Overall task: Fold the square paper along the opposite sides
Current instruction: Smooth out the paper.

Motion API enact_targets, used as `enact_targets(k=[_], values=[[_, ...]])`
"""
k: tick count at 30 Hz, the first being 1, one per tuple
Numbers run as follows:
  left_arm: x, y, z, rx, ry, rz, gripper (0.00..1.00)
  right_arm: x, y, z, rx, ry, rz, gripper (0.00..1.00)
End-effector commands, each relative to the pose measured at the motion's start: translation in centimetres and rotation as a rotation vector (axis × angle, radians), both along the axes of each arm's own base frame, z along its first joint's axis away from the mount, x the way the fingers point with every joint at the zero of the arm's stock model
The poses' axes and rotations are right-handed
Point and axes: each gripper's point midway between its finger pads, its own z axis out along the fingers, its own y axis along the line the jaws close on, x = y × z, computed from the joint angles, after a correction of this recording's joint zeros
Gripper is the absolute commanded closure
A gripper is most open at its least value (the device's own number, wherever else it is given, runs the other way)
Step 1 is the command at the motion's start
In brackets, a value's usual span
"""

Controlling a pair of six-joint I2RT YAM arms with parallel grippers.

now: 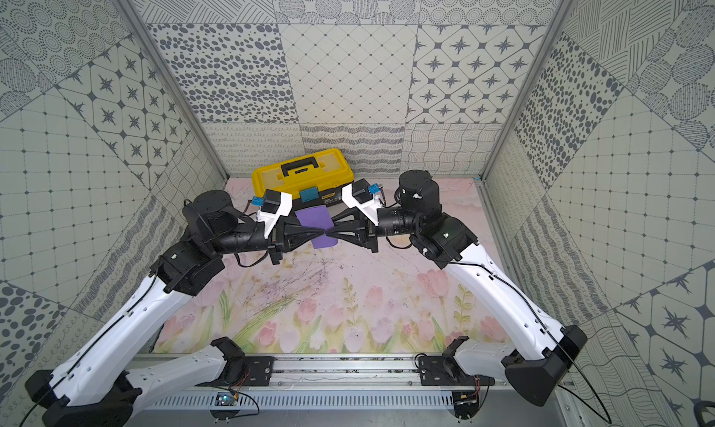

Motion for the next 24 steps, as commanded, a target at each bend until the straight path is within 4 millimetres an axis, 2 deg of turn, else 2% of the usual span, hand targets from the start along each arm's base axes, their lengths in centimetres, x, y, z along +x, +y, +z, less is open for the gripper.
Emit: enact_targets(k=[1,2,3,4,5,12,13,14,15,16,22,23,24], values=[[-0.8,0.2,1.9,-0.042,-0.037,-0.019,1.0,-0.2,-0.1,0.1,0.014,-0.023,0.008,0.72],[-0.9,0.3,2.0,-0.045,-0.042,-0.017,1.0,-0.3,-0.1,0.0,0.012,-0.022,0.013,0.73],[-1.0,0.3,2.1,-0.047,-0.044,-0.018,1.0,-0.3,-0.1,-0.1,0.011,-0.021,0.015,0.81],[-1.0,0.3,2.1,-0.047,-0.045,-0.017,1.0,-0.3,-0.1,-0.1,0.011,-0.02,0.014,0.95],[-1.1,0.3,2.1,-0.047,-0.045,-0.018,1.0,-0.2,-0.1,-0.2,0.009,-0.018,0.01,1.0],[-0.7,0.3,2.1,-0.045,-0.045,-0.006,1.0,-0.8,-0.4,-0.1,0.016,-0.026,0.02,1.0],[-0.7,0.3,2.2,-0.045,-0.047,-0.006,1.0,-0.8,-0.4,-0.3,0.013,-0.025,0.02,0.88],[-0.7,0.3,2.2,-0.045,-0.046,-0.006,1.0,-0.8,-0.4,-0.4,0.012,-0.026,0.022,0.81],[-0.7,0.3,2.2,-0.046,-0.046,-0.006,1.0,-0.7,-0.4,-0.6,0.009,-0.021,0.022,0.83],[-0.7,0.3,2.3,-0.046,-0.047,-0.006,1.0,-0.6,-0.3,-0.8,0.007,-0.015,0.016,0.98],[-0.8,0.4,2.4,-0.044,-0.049,-0.004,1.0,-0.4,-0.3,-1.2,0.008,-0.007,0.005,1.0],[-0.7,0.4,2.4,-0.044,-0.05,-0.002,1.0,-0.4,-0.3,-1.3,0.007,-0.009,0.002,0.92],[-0.7,0.3,2.4,-0.044,-0.051,-0.003,1.0,-0.4,-0.3,-1.4,0.006,-0.009,0.002,0.75]])
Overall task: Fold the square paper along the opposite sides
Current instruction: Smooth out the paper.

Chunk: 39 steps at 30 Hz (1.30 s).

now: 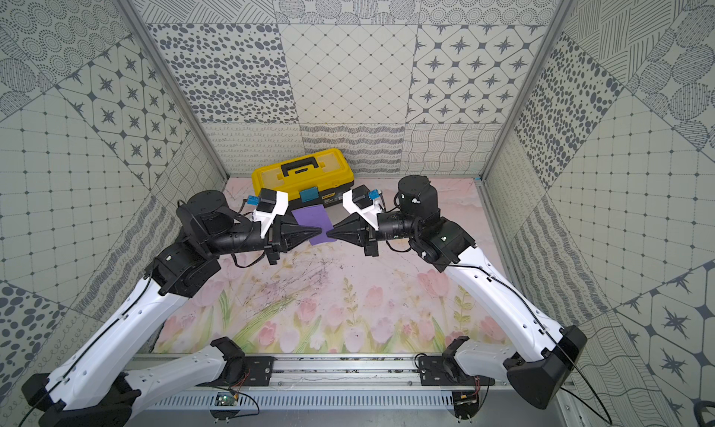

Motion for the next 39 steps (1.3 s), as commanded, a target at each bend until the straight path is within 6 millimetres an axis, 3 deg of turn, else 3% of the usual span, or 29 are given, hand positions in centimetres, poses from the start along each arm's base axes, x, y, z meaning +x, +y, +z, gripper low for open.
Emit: enact_targets(k=[1,2,9,10,12,16,17,18,19,20,31,32,33,34,36,37,38,39], values=[[-0.4,0.0,1.8,-0.037,-0.054,-0.011,1.0,-0.1,-0.3,-0.1,0.01,-0.01,-0.011,0.77],[-0.4,0.0,1.8,-0.036,-0.052,-0.012,1.0,0.0,-0.3,-0.2,0.009,-0.008,-0.017,1.0],[-0.3,0.0,1.8,-0.036,-0.05,-0.012,1.0,-0.1,-0.4,-0.5,0.01,0.0,-0.019,1.0],[-0.3,0.0,1.8,-0.036,-0.05,-0.012,1.0,-0.1,-0.4,-0.6,0.009,0.0,-0.021,0.89],[-0.3,0.0,1.8,-0.035,-0.051,-0.009,1.0,0.1,-0.3,-0.8,0.005,0.005,-0.029,1.0],[-0.3,0.0,1.7,-0.033,-0.049,-0.01,1.0,0.1,-0.4,-1.0,0.003,0.013,-0.028,1.0],[-0.3,0.0,1.7,-0.032,-0.048,-0.009,1.0,0.2,-0.4,-1.1,0.0,0.016,-0.038,0.99],[-0.3,0.0,1.7,-0.033,-0.048,-0.009,1.0,0.3,-0.4,-1.2,-0.001,0.011,-0.041,0.87],[-0.3,0.0,1.7,-0.032,-0.046,-0.008,1.0,0.2,-0.4,-1.3,-0.003,0.008,-0.039,0.86],[-0.2,0.0,1.6,-0.032,-0.046,-0.008,1.0,0.4,-0.4,-1.3,-0.001,0.009,-0.045,1.0],[0.1,0.1,1.7,-0.032,-0.049,0.01,1.0,0.6,-0.6,-2.5,-0.018,0.024,-0.072,1.0],[0.2,0.1,1.6,-0.032,-0.05,0.016,1.0,0.8,-0.7,-2.9,-0.026,0.035,-0.092,0.97],[0.3,0.1,1.6,-0.032,-0.052,0.021,1.0,0.9,-0.8,-3.5,-0.035,0.041,-0.107,0.81],[0.4,0.1,1.6,-0.033,-0.052,0.026,1.0,0.9,-1.0,-4.0,-0.042,0.047,-0.113,0.77],[0.6,0.1,1.6,-0.034,-0.052,0.032,1.0,1.1,-1.3,-5.2,-0.05,0.068,-0.151,1.0],[0.7,0.1,1.6,-0.034,-0.052,0.036,1.0,1.2,-1.6,-5.8,-0.055,0.082,-0.174,1.0],[0.9,0.0,1.6,-0.034,-0.049,0.042,1.0,1.3,-1.9,-6.3,-0.06,0.094,-0.197,0.92],[1.1,0.0,1.4,-0.033,-0.043,0.051,1.0,1.4,-2.2,-6.8,-0.066,0.107,-0.224,0.55]])
